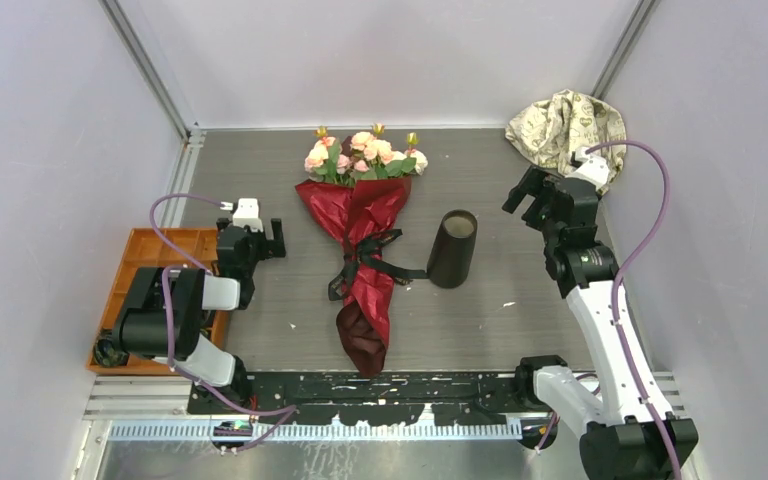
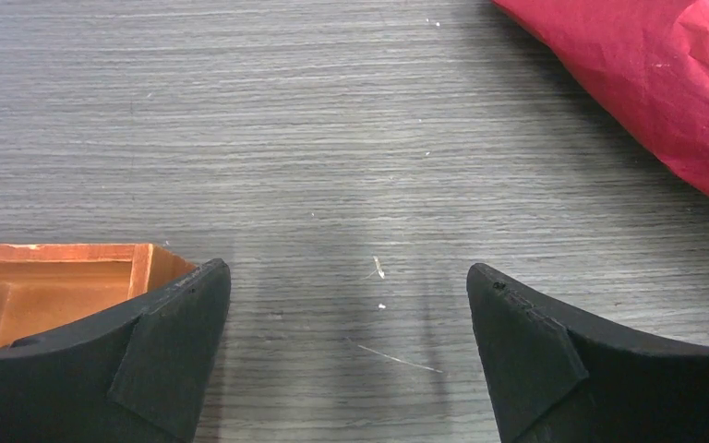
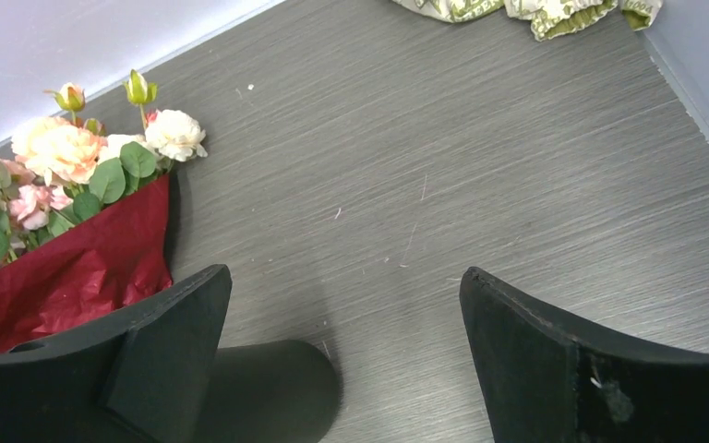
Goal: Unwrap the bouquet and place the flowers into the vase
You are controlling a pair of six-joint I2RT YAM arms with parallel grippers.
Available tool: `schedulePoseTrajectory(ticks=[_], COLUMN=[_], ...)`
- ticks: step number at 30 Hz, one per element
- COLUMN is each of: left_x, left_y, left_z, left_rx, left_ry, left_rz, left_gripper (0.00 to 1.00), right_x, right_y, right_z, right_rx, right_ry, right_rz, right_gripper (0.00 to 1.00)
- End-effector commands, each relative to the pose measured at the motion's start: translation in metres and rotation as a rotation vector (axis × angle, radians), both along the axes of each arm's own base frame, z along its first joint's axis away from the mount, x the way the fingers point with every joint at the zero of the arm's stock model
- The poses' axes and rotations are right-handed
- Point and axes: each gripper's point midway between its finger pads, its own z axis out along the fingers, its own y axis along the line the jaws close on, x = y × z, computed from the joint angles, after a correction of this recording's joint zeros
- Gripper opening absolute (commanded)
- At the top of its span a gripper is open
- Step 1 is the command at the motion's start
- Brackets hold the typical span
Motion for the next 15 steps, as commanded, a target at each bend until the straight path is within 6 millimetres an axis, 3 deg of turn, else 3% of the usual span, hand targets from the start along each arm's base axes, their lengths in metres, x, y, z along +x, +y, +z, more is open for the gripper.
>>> schedulePoseTrajectory(ticks=[1, 3, 4, 6, 9, 12, 14, 15], left_x=[0.010, 0.002, 0.001, -0.005, -0.029, -0.068, -0.101, -0.123], left_y=[-0.001, 0.000, -0.004, -0.021, -0.037, -0.051, -0.064, -0.073], left_z=[0.033, 0.049, 0.066, 0.125, 0.210, 0.301, 0.356, 0.393], left_rx=[0.025, 0.015, 0.001, -0.076, -0.249, -0.350, -0.379, -0.392], left_ry=[-0.085, 0.004, 0.011, -0.098, -0.247, -0.395, -0.468, -0.527], left_rz=[-0.006, 0.018, 0.004, -0.065, -0.101, -0.182, -0.282, -0.355], left_gripper=[1.00, 1.00, 1.00, 1.00, 1.00, 1.00, 1.00, 1.00], right_x=[-0.007, -0.007, -0.008, -0.011, -0.018, -0.022, -0.023, -0.022], right_y=[-0.011, -0.014, -0.013, -0.011, -0.004, 0.026, 0.037, 0.044], right_z=[0.046, 0.063, 0.071, 0.082, 0.096, 0.115, 0.125, 0.131], right_rx=[-0.006, 0.028, 0.052, 0.123, 0.253, 0.332, 0.387, 0.400], right_ry=[-0.137, -0.206, -0.239, -0.289, -0.380, -0.474, -0.484, -0.472], right_rz=[-0.059, -0.095, -0.099, -0.117, -0.117, 0.050, 0.099, 0.134], right_gripper=[1.00, 0.99, 0.99, 0.99, 1.00, 1.00, 0.99, 0.99])
